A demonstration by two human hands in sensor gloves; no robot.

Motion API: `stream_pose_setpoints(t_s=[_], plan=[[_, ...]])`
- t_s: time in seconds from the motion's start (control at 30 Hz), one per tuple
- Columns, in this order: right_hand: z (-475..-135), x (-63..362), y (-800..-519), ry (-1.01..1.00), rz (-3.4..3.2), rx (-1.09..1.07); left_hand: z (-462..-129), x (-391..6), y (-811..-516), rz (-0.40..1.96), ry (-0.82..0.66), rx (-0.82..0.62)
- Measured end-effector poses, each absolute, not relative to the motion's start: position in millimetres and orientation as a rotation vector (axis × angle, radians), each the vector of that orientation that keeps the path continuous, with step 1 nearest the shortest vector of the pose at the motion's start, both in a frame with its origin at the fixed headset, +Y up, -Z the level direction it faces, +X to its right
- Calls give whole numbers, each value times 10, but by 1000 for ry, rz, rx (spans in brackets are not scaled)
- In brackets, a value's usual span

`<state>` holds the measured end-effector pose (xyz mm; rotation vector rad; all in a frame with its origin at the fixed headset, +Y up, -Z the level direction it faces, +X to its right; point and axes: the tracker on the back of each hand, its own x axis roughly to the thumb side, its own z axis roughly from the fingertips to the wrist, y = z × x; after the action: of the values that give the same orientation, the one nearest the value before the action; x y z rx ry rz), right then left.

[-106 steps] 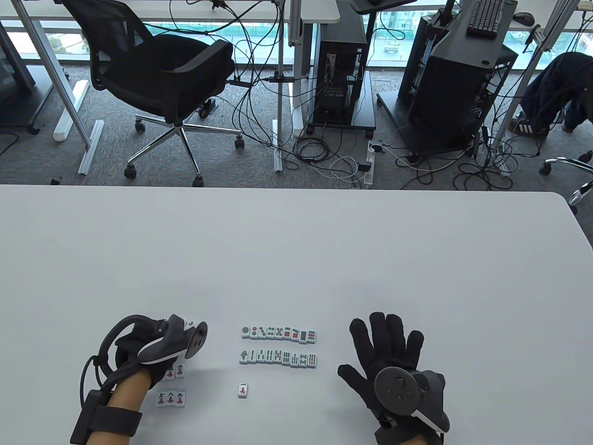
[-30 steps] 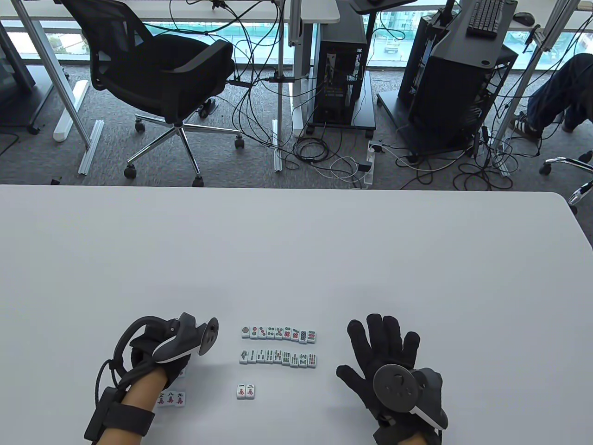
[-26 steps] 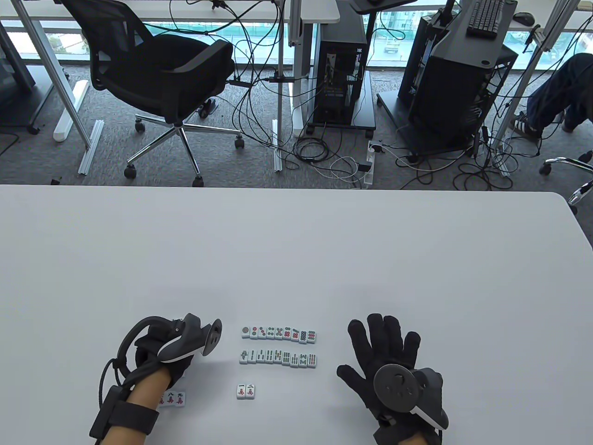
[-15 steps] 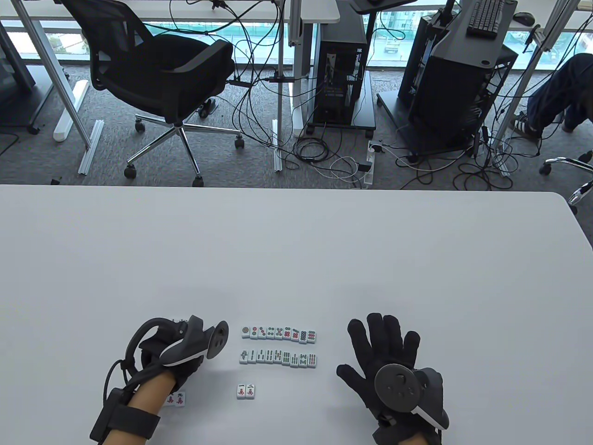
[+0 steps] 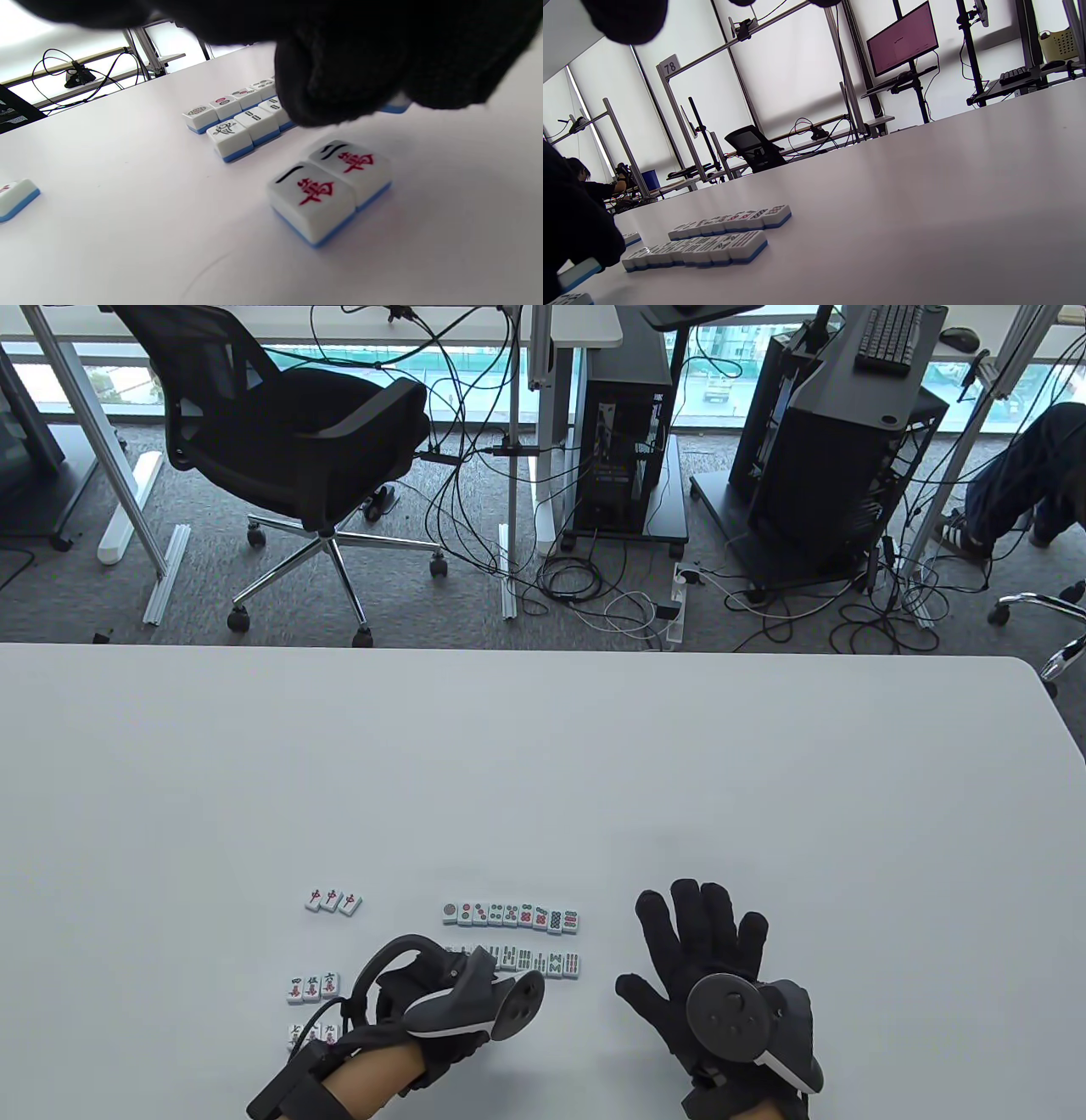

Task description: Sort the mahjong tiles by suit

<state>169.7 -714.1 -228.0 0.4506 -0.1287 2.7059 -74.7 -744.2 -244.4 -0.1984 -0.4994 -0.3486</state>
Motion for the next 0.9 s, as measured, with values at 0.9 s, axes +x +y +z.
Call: stream_pose_setpoints(t_s=[0.9], plan=[[-2289,1716,-7160,-118,2718,431,-2505,-1954,-6953,-348,-175,-139]])
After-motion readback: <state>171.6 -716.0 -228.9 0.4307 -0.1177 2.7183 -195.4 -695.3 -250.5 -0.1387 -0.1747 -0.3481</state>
